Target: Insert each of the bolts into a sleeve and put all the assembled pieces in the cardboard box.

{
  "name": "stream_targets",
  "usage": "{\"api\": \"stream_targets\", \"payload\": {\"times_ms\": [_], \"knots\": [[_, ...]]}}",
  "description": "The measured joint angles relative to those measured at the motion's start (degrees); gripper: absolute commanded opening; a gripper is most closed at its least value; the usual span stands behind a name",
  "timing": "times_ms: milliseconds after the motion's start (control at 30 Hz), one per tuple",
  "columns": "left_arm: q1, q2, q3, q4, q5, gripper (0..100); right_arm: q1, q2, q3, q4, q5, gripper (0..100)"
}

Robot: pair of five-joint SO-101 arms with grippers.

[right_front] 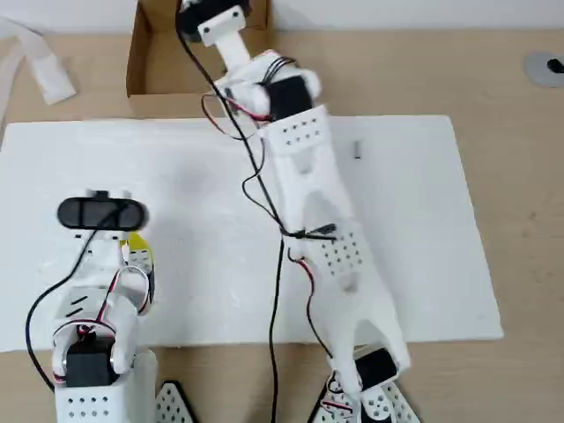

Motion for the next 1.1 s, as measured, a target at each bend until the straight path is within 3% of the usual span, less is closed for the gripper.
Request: {"api": "stream_targets", "payload": {"times_ms": [200,367,633,867,1100], "knots": [[-0.1,0.0,0.0,0.0,-1.8,0,6.4,-13.8,1.5,4.8,-6.2,0.9],[-3.9,0.0,2.1,0.0,-1.9,0,9.0,-25.7,16.8,4.8,-6.6,0.9],[-5.2,-0.2,7.2,0.0,-1.8,0,7.0,-60.4,63.6,3.8,-6.6,0.9],[-5.2,0.0,10.0,0.0,-1.8,0,9.4,-83.8,107.3,-11.7,-6.6,0.9],[-5.3,0.0,11.6,-2.0,-1.8,0,9.6,-101.8,135.6,-25.6,-6.6,0.9]]}}
